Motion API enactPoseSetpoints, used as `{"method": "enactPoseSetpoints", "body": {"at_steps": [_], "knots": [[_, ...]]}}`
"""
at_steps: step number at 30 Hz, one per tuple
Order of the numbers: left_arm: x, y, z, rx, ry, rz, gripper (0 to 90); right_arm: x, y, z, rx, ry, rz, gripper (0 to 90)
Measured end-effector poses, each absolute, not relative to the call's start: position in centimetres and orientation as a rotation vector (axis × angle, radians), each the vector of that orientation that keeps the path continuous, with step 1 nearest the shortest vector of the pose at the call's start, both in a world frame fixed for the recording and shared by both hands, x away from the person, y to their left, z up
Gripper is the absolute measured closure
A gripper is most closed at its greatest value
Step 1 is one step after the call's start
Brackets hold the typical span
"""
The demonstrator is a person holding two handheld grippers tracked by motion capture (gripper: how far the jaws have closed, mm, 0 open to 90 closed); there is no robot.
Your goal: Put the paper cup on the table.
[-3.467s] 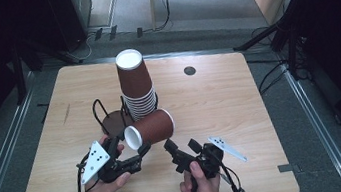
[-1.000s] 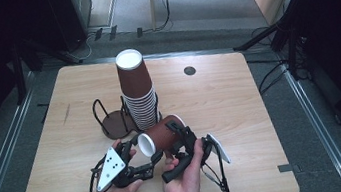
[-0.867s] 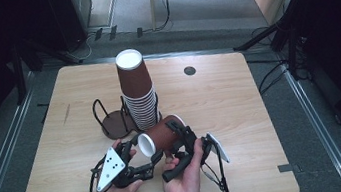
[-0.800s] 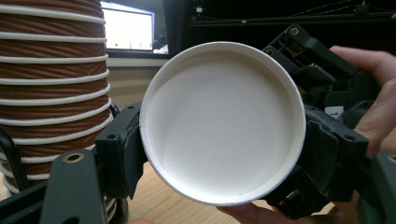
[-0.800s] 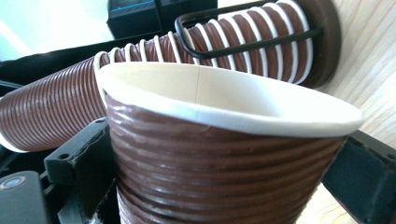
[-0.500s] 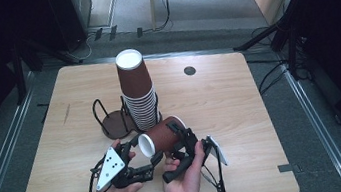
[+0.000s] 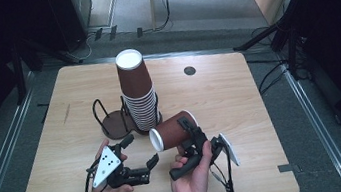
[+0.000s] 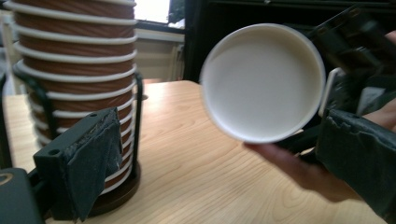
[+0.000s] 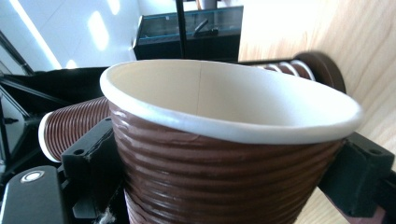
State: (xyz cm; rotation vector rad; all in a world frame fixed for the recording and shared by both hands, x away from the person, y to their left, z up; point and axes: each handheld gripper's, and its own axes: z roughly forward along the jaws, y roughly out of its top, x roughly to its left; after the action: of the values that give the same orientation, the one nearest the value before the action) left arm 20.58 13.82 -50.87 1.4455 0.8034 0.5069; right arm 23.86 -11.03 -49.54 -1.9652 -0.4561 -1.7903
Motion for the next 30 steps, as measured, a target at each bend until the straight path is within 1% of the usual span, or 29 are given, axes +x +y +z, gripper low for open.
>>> {"method": "enactPoseSetpoints", "body": {"at_steps": [9, 30], "knots": [[20.6, 15.1, -51.3, 1.447, 0.862, 0.510, 1.3, 23.5, -11.4, -47.3, -1.996, -0.665, -2.031, 12.3], [21.0, 18.5, -52.3, 1.491, 0.965, 0.549, 1.3, 23.5, -12.6, -44.6, -2.084, -1.082, -2.278, 12.2]]}}
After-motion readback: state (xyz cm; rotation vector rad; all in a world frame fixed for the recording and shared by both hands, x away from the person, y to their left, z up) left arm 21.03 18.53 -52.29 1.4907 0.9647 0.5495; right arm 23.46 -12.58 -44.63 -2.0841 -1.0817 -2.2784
